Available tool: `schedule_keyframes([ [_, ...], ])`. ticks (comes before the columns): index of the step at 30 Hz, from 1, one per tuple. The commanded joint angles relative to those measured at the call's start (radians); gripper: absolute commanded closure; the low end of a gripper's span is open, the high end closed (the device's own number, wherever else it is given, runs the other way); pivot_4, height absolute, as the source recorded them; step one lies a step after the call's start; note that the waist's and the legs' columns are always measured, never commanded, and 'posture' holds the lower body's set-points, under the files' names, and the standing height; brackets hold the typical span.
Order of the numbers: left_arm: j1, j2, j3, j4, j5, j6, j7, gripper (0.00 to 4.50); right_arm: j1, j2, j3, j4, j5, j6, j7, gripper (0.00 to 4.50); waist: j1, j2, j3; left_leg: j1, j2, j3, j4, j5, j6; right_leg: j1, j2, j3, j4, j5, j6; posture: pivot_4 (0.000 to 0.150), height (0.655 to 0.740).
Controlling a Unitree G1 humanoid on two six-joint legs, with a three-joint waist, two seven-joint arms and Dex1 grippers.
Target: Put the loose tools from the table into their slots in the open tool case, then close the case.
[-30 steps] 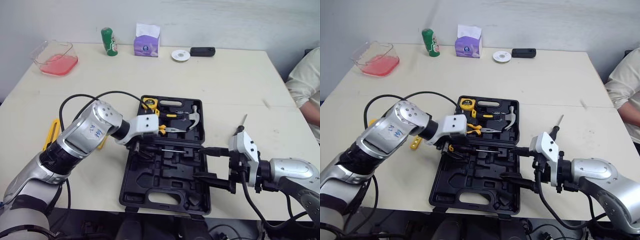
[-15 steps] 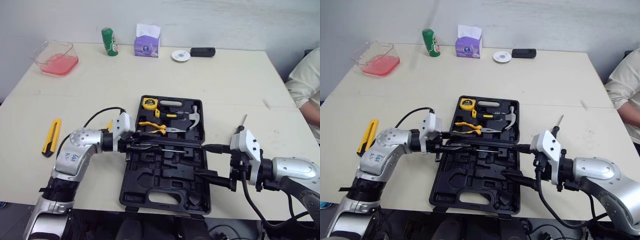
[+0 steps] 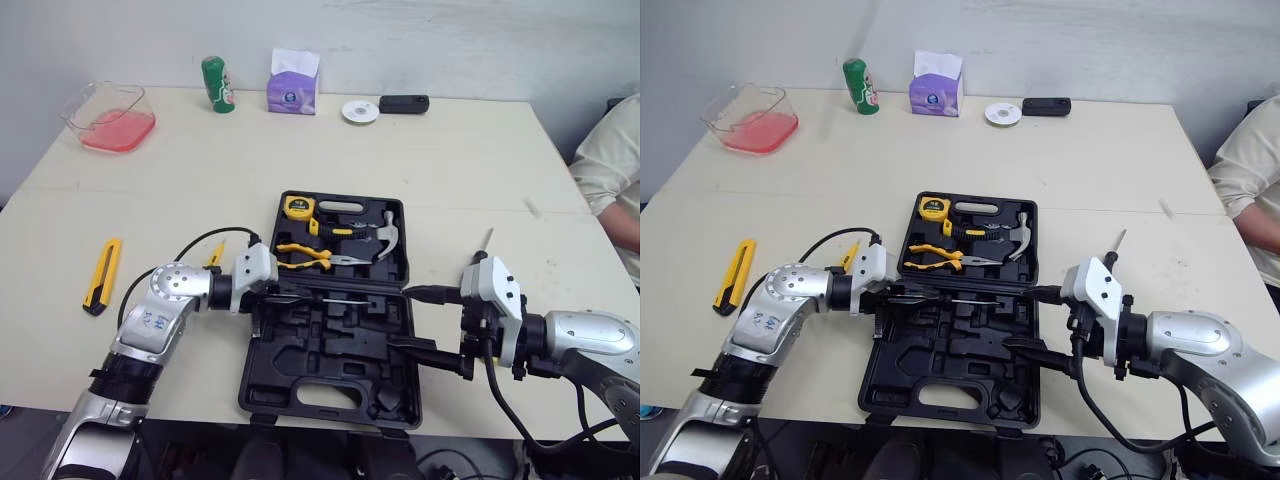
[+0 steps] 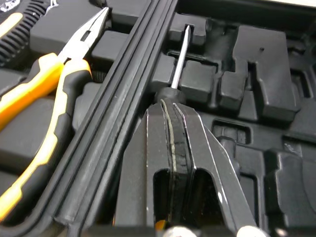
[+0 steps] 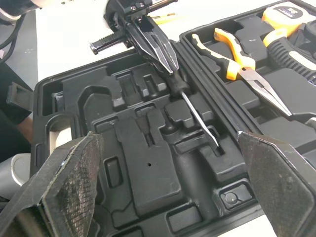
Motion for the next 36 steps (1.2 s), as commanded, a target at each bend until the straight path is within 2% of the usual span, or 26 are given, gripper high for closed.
schedule_keyframes([
  [1, -0.004, 0.029, -0.046, 0.032, 0.053, -0.003, -0.024, 4.43, 0.011, -0.011, -0.032, -0.027, 0.012, -0.007, 0.007, 0.0, -0.001, 0.0, 0.0, 0.0, 0.0, 0.0, 0.0, 0.0, 0.0, 0.0, 0.0, 0.0, 0.0, 0.0, 0.0, 0.15, 0.74],
  [7, 0.022, 0.074, -0.114, 0.05, 0.109, -0.062, -0.075, 4.43, 0.029, -0.015, -0.04, -0.033, 0.01, -0.01, 0.008, 0.0, -0.004, 0.004, -0.003, 0.003, 0.0, 0.0, -0.001, 0.0, 0.0, 0.001, 0.001, 0.002, 0.0, 0.0, 0.0, 0.15, 0.74],
  [14, 0.012, 0.072, -0.153, 0.091, 0.175, -0.037, -0.034, 4.43, 0.038, -0.01, -0.05, -0.043, 0.021, -0.005, -0.004, 0.0, -0.001, 0.01, -0.01, 0.006, -0.001, -0.002, -0.002, 0.0, 0.001, 0.004, 0.001, 0.002, -0.001, 0.0, 0.0, 0.15, 0.74],
  [20, 0.006, 0.057, -0.146, 0.092, 0.168, -0.015, -0.013, 4.43, 0.051, -0.007, -0.048, -0.048, 0.017, -0.009, -0.013, 0.0, -0.001, 0.011, -0.013, 0.036, -0.001, -0.003, -0.016, -0.005, 0.01, 0.035, 0.001, 0.002, -0.016, 0.0, 0.001, 0.15, 0.74],
  [28, -0.015, 0.036, -0.125, 0.098, 0.143, 0.071, 0.0, 4.43, 0.05, -0.002, -0.037, -0.047, 0.012, -0.012, -0.021, 0.0, -0.001, 0.012, -0.013, 0.036, -0.001, -0.005, -0.016, -0.005, 0.01, 0.036, 0.0, 0.003, -0.018, 0.0, 0.001, 0.15, 0.74],
  [36, -0.013, 0.065, -0.194, 0.073, 0.195, 0.101, -0.028, 4.43, 0.046, 0.006, -0.029, -0.044, 0.008, -0.015, -0.027, 0.0, -0.001, 0.013, -0.014, 0.036, 0.0, -0.006, -0.017, -0.005, 0.009, 0.036, 0.0, 0.004, -0.019, 0.0, 0.001, 0.15, 0.74],
])
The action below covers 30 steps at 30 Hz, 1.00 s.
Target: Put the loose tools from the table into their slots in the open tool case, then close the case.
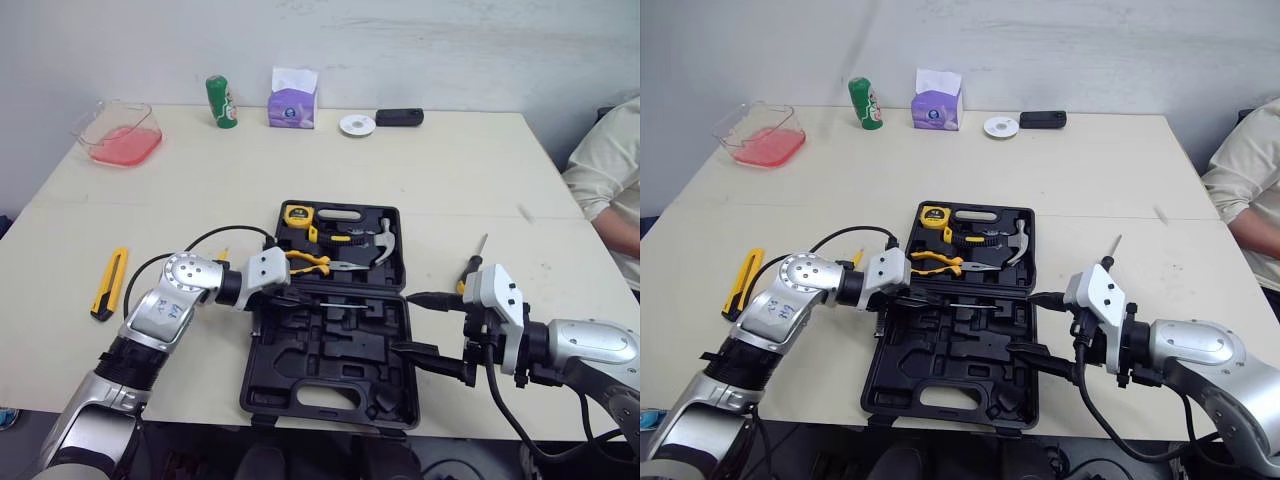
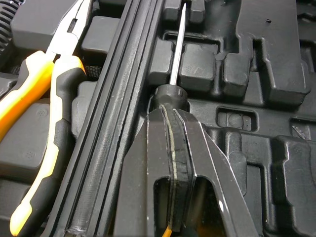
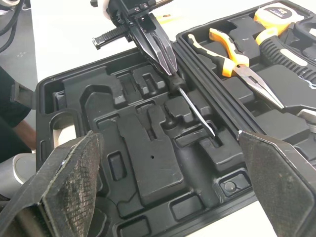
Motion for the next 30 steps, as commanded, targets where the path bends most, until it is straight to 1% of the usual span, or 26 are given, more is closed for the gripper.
schedule_keyframes([
  [1, 0.037, 0.018, -0.086, 0.073, 0.101, 0.058, 0.016, 4.43, -0.008, 0.008, -0.01, -0.03, 0.005, -0.015, -0.007, 0.0, 0.001, 0.0, 0.0, 0.0, 0.0, 0.0, 0.0, 0.0, 0.0, 0.0, 0.0, 0.0, 0.0, 0.0, 0.0, 0.15, 0.74],
  [5, -0.002, 0.001, -0.113, 0.116, 0.14, 0.101, 0.062, 4.43, -0.004, 0.014, -0.009, -0.033, 0.008, -0.014, -0.016, 0.0, 0.006, 0.001, -0.001, 0.0, 0.0, -0.001, 0.0, 0.0, 0.0, 0.002, -0.001, 0.0, -0.002, 0.0, 0.0, 0.15, 0.74],
  [13, -0.003, 0.016, -0.16, 0.066, 0.124, 0.145, 0.032, 4.43, 0.004, 0.021, -0.012, -0.033, 0.01, -0.014, -0.024, 0.0, 0.019, 0.004, -0.004, 0.001, 0.0, -0.004, 0.0, 0.0, 0.0, 0.006, -0.001, -0.001, -0.006, 0.0, 0.0, 0.15, 0.74],
  [19, -0.016, 0.012, -0.187, 0.093, 0.168, 0.14, 0.069, 4.43, 0.008, 0.022, -0.013, -0.022, 0.004, -0.019, -0.022, 0.0, 0.024, 0.004, -0.006, 0.002, 0.0, -0.005, -0.004, 0.0, 0.0, 0.007, -0.001, -0.002, -0.009, 0.0, 0.0, 0.15, 0.74],
  [22, -0.022, 0.012, -0.201, 0.102, 0.176, 0.139, 0.073, 4.43, 0.009, 0.023, -0.012, -0.02, 0.003, -0.02, -0.021, 0.0, 0.025, 0.005, -0.007, 0.006, 0.0, -0.007, -0.005, 0.0, 0.0, 0.013, -0.001, -0.003, -0.013, 0.0, 0.001, 0.15, 0.74],
  [26, -0.033, 0.012, -0.243, 0.098, 0.2, 0.156, 0.061, 4.43, 0.004, 0.026, -0.004, -0.011, -0.005, -0.024, -0.019, 0.0, 0.025, 0.005, -0.007, 0.018, 0.0, -0.007, -0.016, 0.0, 0.0, 0.027, -0.002, -0.004, -0.021, 0.0, 0.0, 0.15, 0.74],
  [28, -0.03, 0.013, -0.257, 0.089, 0.202, 0.155, 0.051, 4.43, 0.004, 0.028, -0.002, -0.012, -0.008, -0.025, -0.02, 0.0, 0.024, 0.007, -0.009, 0.019, 0.0, -0.008, -0.018, 0.0, 0.0, 0.032, -0.002, -0.005, -0.025, 0.0, 0.0, 0.15, 0.74],
  [30, -0.032, 0.005, -0.25, 0.08, 0.186, 0.182, 0.057, 4.43, 0.006, 0.031, -0.002, -0.014, -0.011, -0.024, -0.022, 0.0, 0.024, 0.009, -0.011, 0.019, 0.0, -0.009, -0.019, 0.0, 0.0, 0.033, -0.002, -0.005, -0.028, 0.001, 0.0, 0.15, 0.74],
])
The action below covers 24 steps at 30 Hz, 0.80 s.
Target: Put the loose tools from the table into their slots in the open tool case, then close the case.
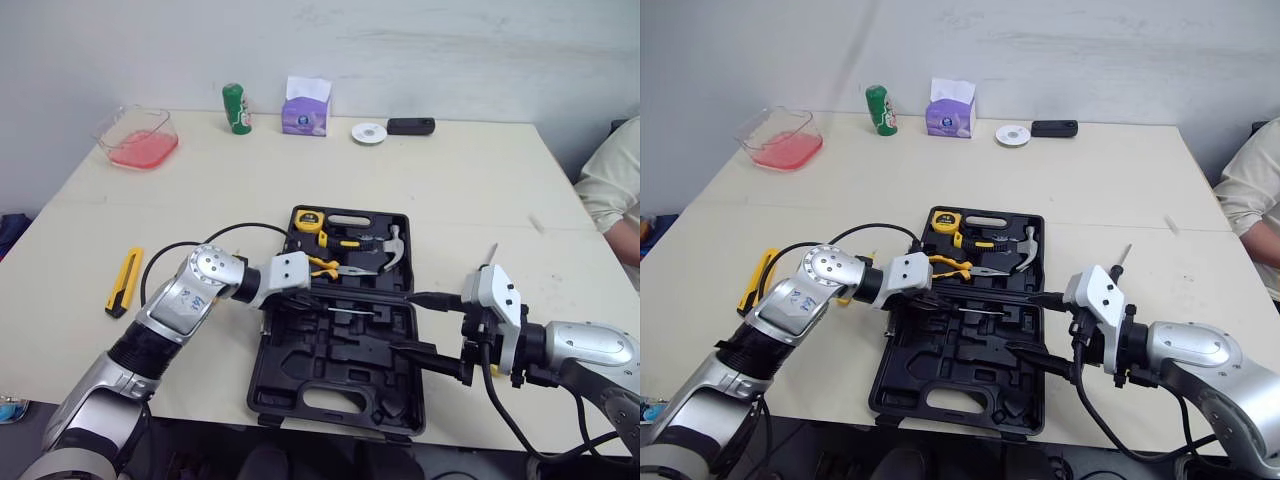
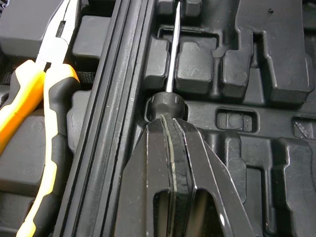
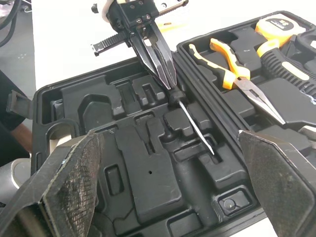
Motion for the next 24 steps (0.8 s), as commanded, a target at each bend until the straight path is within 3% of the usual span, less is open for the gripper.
schedule_keyframes([
  [1, 0.061, 0.011, -0.101, 0.09, 0.122, 0.1, 0.034, 4.43, -0.001, 0.007, -0.012, -0.017, -0.001, -0.02, 0.0, 0.0, 0.0, 0.001, -0.001, 0.0, 0.0, 0.0, 0.0, 0.0, 0.0, 0.0, 0.0, 0.0, 0.0, 0.0, 0.0, 0.15, 0.74],
  [7, 0.066, 0.022, -0.016, 0.055, 0.06, 0.085, 0.037, 4.43, 0.022, 0.01, -0.015, -0.022, -0.018, -0.024, -0.006, 0.0, 0.0, 0.001, 0.0, 0.0, 0.0, -0.001, -0.002, 0.0, 0.0, -0.001, -0.001, 0.0, -0.002, 0.0, 0.0, 0.15, 0.74],
  [10, 0.115, 0.037, 0.134, -0.003, -0.056, 0.024, 0.008, 4.43, 0.026, 0.014, -0.027, -0.019, -0.023, -0.027, -0.011, 0.0, -0.006, 0.0, 0.003, -0.001, 0.0, -0.001, -0.002, 0.0, 0.0, -0.005, -0.001, 0.0, -0.002, 0.0, 0.0, 0.15, 0.74],
  [13, 0.188, 0.056, 0.303, -0.1, -0.193, 0.097, 0.014, 4.43, 0.043, 0.006, -0.072, -0.017, -0.019, -0.033, -0.005, 0.0, -0.016, -0.002, 0.005, -0.011, 0.002, -0.001, -0.005, 0.003, -0.006, -0.019, 0.001, -0.001, 0.0, 0.001, -0.002, 0.15, 0.74],
  [16, 0.302, 0.073, 0.562, -0.267, -0.456, 0.319, 0.032, 3.5, 0.072, -0.029, -0.196, 0.021, 0.01, -0.023, 0.031, 0.0, -0.022, -0.003, 0.008, -0.029, 0.002, -0.001, -0.004, 0.007, -0.013, -0.039, 0.002, 0.0, 0.007, 0.001, -0.002, 0.15, 0.74],
  [18, 0.377, 0.102, 0.702, -0.33, -0.559, 0.396, 0.042, 2.67, 0.072, -0.05, -0.284, 0.071, 0.033, -0.008, 0.048, 0.0, -0.022, -0.004, 0.011, -0.043, 0.001, -0.003, 0.002, 0.007, -0.012, -0.052, 0.003, 0.0, 0.014, 0.001, -0.002, 0.15, 0.74],
  [24, 0.617, 0.192, 1.039, -0.221, -0.566, 0.408, 0.092, 0.14, 0.166, -0.166, -0.485, 0.31, -0.102, -0.08, 0.197, 0.0, -0.016, -0.007, 0.018, -0.049, -0.003, -0.005, 0.006, 0.006, -0.011, -0.056, 0.0, -0.002, 0.01, 0.001, -0.001, 0.15, 0.74],
])
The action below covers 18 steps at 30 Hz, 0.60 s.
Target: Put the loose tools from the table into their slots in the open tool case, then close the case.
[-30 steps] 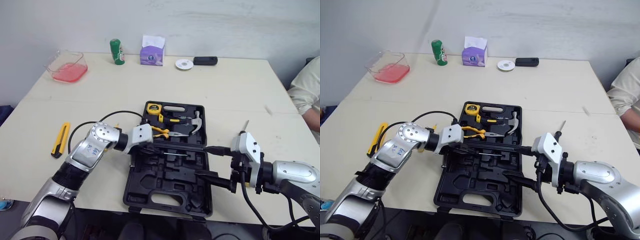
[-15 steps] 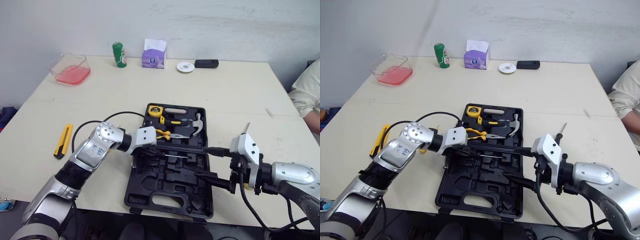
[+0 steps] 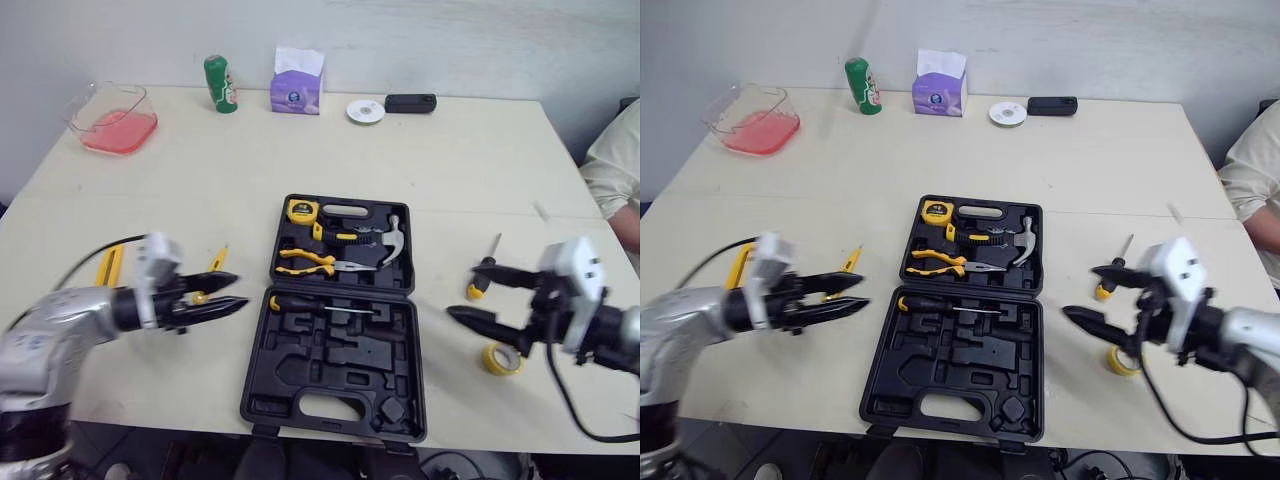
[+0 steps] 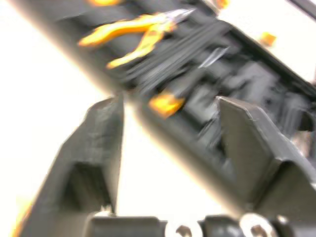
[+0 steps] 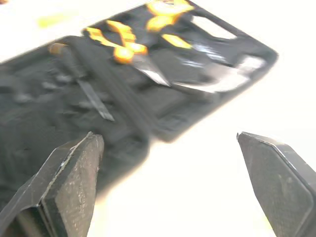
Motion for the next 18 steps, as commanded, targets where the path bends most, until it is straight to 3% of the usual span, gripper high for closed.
schedule_keyframes([
  [1, 0.097, 0.045, 0.191, 0.108, 0.007, -0.033, 0.017, 0.06, 0.055, -0.051, -0.116, 0.153, -0.095, -0.077, 0.1, 0.0, 0.005, -0.002, 0.004, 0.0, 0.0, 0.0, 0.0, 0.0, 0.0, 0.0, 0.0, 0.0, 0.0, 0.0, 0.0, 0.15, 0.74],
  [7, 0.169, 0.149, 0.338, 0.428, 0.146, -0.268, 0.07, 0.06, 0.099, -0.09, -0.178, 0.425, -0.241, -0.212, 0.173, 0.0, 0.015, -0.002, 0.015, 0.009, -0.001, 0.001, -0.003, 0.001, 0.0, 0.005, 0.0, 0.002, 0.001, 0.0, 0.0, 0.15, 0.74],
  [13, 0.174, 0.238, 0.349, 0.702, 0.259, -0.459, 0.138, 0.06, 0.085, -0.091, -0.172, 0.601, -0.348, -0.331, 0.153, 0.0, 0.013, -0.002, 0.015, 0.009, -0.001, 0.005, -0.01, 0.001, 0.0, 0.001, -0.002, 0.003, -0.001, 0.0, 0.0, 0.15, 0.74],
  [18, 0.121, 0.237, 0.287, 0.687, 0.229, -0.473, 0.101, 0.06, 0.017, -0.02, -0.133, 0.496, -0.331, -0.318, 0.073, 0.0, 0.003, -0.002, 0.015, 0.009, -0.001, 0.008, -0.011, 0.001, -0.001, 0.0, -0.002, 0.002, 0.001, 0.0, 0.0, 0.15, 0.74],
])
